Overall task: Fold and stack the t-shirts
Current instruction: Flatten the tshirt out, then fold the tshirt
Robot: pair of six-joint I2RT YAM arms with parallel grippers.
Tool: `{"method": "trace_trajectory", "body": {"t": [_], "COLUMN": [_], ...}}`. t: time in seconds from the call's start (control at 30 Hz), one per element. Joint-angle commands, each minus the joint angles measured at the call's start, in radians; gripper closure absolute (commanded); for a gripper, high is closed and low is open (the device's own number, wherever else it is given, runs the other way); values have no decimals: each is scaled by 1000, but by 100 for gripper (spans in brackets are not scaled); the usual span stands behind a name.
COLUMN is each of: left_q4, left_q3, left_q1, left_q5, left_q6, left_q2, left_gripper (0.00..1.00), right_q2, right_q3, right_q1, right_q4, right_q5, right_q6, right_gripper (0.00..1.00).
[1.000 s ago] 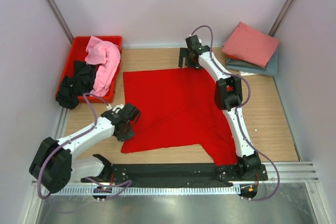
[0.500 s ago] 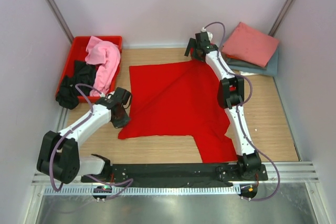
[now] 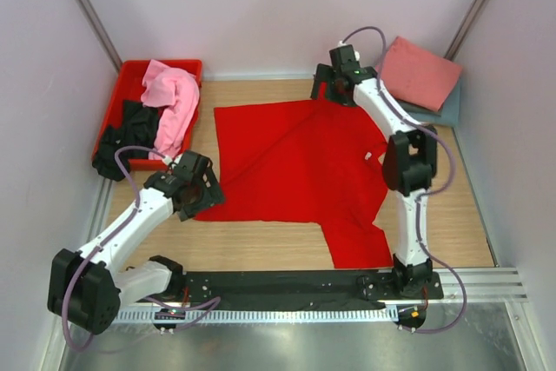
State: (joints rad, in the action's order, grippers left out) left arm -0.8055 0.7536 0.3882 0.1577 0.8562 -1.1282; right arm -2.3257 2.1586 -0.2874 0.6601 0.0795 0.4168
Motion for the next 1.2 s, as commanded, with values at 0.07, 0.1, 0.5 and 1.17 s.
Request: {"method": "trace_trajectory", "body": {"t": [0.07,0.1,0.5,1.17], "left_q4": [17,25,61,38], "left_q3": [-14,-17,-43,-92], "left_q1": [66,80,244,248], "left_q5": [-9,-10,16,63], "left_q6": [17,21,64,98], "left_q2": [56,56,37,93], "left_gripper": [17,17,21,22], "right_q2": [561,727,1275,1272], "right_q3": [-527,-640,-1461,-1701], "right_q1": [-64,-78,-916,-895], "right_q4": [131,127,385,184], "right_q5": [239,284,384,410], "right_q6": [83,120,918,1005], "right_gripper": [0,0,2,31]}}
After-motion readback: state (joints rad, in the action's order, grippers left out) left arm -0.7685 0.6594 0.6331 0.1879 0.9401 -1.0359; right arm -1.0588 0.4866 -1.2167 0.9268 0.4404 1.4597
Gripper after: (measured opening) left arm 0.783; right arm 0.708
